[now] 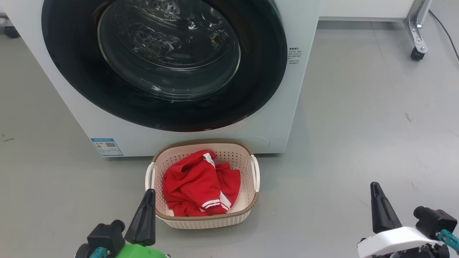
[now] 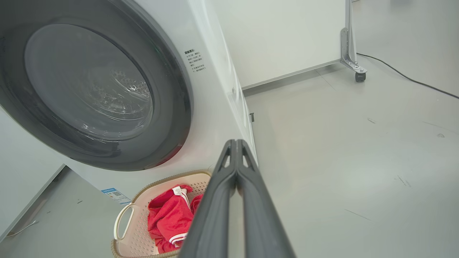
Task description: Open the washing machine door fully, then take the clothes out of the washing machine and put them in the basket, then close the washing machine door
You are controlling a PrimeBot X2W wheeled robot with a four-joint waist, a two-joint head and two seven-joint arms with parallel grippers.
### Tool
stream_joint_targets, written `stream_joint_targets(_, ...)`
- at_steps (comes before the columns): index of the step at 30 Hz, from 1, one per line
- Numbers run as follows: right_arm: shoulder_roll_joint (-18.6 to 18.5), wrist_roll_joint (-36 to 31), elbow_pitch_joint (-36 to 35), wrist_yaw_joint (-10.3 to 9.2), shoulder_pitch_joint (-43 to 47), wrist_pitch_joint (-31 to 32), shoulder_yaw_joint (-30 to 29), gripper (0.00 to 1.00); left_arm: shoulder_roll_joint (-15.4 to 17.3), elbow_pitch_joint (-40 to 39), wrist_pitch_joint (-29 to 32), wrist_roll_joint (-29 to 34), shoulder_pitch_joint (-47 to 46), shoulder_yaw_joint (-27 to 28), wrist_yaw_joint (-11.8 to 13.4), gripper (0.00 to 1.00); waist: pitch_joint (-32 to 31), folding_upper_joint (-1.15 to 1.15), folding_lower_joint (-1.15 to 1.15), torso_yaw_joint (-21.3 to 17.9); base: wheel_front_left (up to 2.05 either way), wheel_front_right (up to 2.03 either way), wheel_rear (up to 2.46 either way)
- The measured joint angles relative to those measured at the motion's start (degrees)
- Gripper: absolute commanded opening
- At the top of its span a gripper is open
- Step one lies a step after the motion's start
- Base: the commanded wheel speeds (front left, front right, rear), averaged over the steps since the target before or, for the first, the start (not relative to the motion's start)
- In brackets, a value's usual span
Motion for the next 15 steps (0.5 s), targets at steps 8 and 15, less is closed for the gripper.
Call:
stream_joint_targets(8, 0.4, 6.28, 0.15, 0.05, -0.27, 1.49, -1.56, 0.0, -0.02, -0.02, 2.0, -8.46, -0.03, 2.26, -0.48, 0.0, -0.27, 0.0, 0.0, -0.31, 0.0, 0.0, 0.0)
stream_joint_targets(15, 0.46, 11.05, 0.79, 0.27, -1.09, 3.03, -2.58, 0.0, 0.11, 0.13, 3.33, -13.95, -0.1, 3.81, -1.13, 0.0, -0.48, 0.0, 0.0, -0.53, 0.0, 0.0, 0.0)
